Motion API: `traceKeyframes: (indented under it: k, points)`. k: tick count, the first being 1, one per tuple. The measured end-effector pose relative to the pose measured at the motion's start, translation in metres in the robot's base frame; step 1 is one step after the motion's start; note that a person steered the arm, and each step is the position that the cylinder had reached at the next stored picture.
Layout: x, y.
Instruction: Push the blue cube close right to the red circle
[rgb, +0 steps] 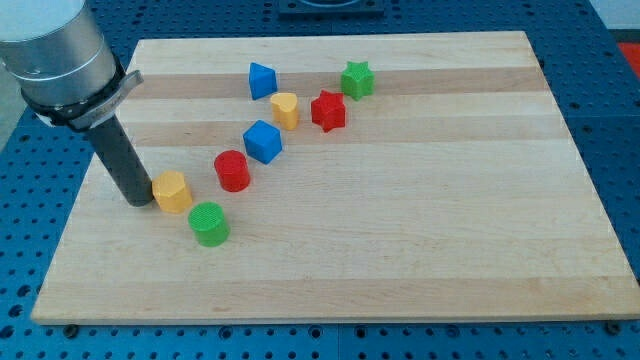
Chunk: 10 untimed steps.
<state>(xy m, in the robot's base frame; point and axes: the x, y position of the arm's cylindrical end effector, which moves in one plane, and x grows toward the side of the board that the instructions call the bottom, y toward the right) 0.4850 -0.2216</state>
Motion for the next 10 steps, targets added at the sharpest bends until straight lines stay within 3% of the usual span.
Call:
traceKeyframes:
  k: [3,4,6,10]
  points:
    - [-0.03,-0.01]
    - [-0.06,0.019]
    - [-0.064,0.068]
    - [-0.115,0.1]
